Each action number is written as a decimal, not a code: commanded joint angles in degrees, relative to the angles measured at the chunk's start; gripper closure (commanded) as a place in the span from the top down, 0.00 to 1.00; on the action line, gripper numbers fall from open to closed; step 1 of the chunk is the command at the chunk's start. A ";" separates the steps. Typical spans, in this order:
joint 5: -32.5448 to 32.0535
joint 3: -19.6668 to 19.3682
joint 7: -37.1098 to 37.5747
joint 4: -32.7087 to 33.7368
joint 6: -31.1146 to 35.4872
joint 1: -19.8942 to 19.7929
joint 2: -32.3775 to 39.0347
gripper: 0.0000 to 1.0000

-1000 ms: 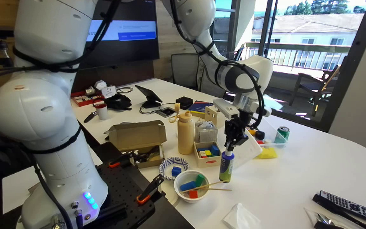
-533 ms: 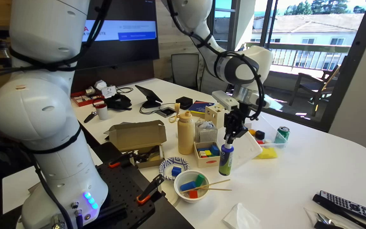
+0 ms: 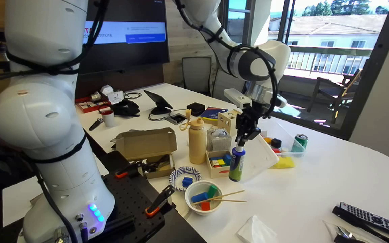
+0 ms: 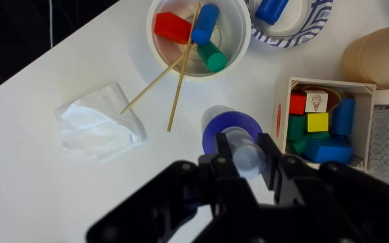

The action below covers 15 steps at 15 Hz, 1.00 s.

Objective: Uncover the yellow and blue bottle

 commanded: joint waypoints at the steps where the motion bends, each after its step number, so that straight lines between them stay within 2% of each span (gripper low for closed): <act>1: 1.02 -0.03 1.34 -0.24 -2.29 -0.17 -1.05 0.06; 2: -0.78 -0.96 4.84 -0.45 -0.68 0.83 -0.59 0.06; 7: 2.31 0.46 2.15 0.67 0.66 -0.63 2.88 0.06; 9: -0.03 -0.81 6.00 0.57 3.67 0.74 4.40 0.06; 12: 4.76 1.59 -1.28 1.13 5.45 -2.25 5.83 0.06; 14: 1.47 -0.37 2.01 1.29 8.68 -0.35 7.07 0.06; 15: 2.36 0.44 -0.21 1.52 9.15 -1.27 7.37 0.06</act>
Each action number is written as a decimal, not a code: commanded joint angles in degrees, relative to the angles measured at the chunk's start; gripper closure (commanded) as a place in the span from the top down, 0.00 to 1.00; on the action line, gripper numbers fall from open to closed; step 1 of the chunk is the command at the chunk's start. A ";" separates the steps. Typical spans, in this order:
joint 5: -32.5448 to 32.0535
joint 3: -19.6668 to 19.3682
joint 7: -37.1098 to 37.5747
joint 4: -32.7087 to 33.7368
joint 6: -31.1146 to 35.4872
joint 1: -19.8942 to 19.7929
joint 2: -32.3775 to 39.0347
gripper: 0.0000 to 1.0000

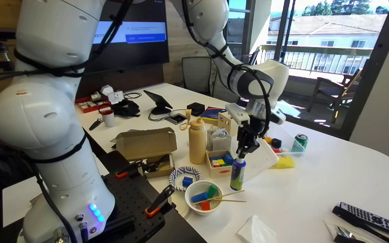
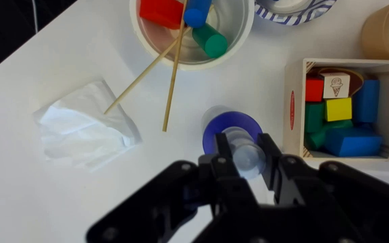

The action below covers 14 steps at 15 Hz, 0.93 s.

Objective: Uncover the yellow and blue bottle

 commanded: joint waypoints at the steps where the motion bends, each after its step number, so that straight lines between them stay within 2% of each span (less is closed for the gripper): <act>1: 1.90 1.34 -3.56 1.54 1.54 -2.04 0.97 0.06; 2: 2.59 1.56 -3.98 1.71 1.39 -2.42 1.12 0.06; 3: 0.21 -0.12 -0.45 1.83 1.85 -0.81 1.58 0.06; 5: 3.22 1.96 -4.87 2.91 -0.64 -3.14 1.82 0.06; 7: 1.28 0.28 -0.63 3.07 -0.17 -1.52 2.14 0.06; 10: 0.47 -0.16 1.10 3.04 -0.28 -0.85 2.12 0.06; 11: 2.60 1.65 -2.57 3.37 -2.10 -2.56 1.91 0.06; 14: 2.50 1.38 -1.42 4.14 -3.87 -2.30 1.91 0.06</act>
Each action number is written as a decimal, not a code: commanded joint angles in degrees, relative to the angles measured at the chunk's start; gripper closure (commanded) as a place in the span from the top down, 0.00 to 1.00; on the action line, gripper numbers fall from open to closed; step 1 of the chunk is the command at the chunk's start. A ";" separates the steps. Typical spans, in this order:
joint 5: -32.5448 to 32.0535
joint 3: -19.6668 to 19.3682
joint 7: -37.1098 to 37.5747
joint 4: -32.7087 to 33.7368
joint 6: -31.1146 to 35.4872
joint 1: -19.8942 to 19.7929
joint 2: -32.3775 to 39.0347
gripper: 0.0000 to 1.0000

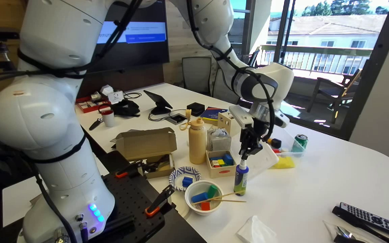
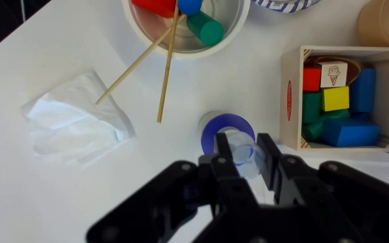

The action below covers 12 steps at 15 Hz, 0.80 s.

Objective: Uncover the yellow and blue bottle

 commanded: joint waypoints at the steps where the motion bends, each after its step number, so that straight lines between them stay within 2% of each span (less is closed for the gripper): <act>1: -0.09 -0.41 1.54 1.78 -3.47 0.18 -0.15 0.06; 7: 0.10 -1.41 2.12 1.43 0.45 -0.17 -1.19 0.06; 12: 1.56 -1.99 0.67 4.19 6.63 -3.10 3.69 0.06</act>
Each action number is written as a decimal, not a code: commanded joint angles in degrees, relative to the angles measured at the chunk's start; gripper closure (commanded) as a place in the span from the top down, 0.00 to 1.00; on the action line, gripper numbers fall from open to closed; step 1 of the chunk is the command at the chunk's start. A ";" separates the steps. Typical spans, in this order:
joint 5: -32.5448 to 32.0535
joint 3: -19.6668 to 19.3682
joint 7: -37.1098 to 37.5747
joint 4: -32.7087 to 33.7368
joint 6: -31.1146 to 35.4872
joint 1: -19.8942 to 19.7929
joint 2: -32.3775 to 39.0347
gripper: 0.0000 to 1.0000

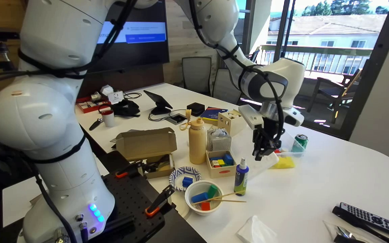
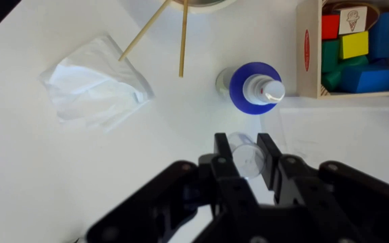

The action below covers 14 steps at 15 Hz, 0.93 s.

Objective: Uncover the yellow and blue bottle

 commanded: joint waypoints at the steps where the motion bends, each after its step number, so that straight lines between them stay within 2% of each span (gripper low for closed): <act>1: 2.12 0.30 -0.61 3.00 3.63 -2.70 4.72 0.06; 7: 7.76 3.92 -3.77 7.21 8.25 -8.02 14.87 0.06; 11: 9.26 5.97 -3.81 9.97 10.26 -9.70 21.67 0.06; 14: 8.53 5.69 -2.81 11.71 10.04 -9.44 24.72 0.06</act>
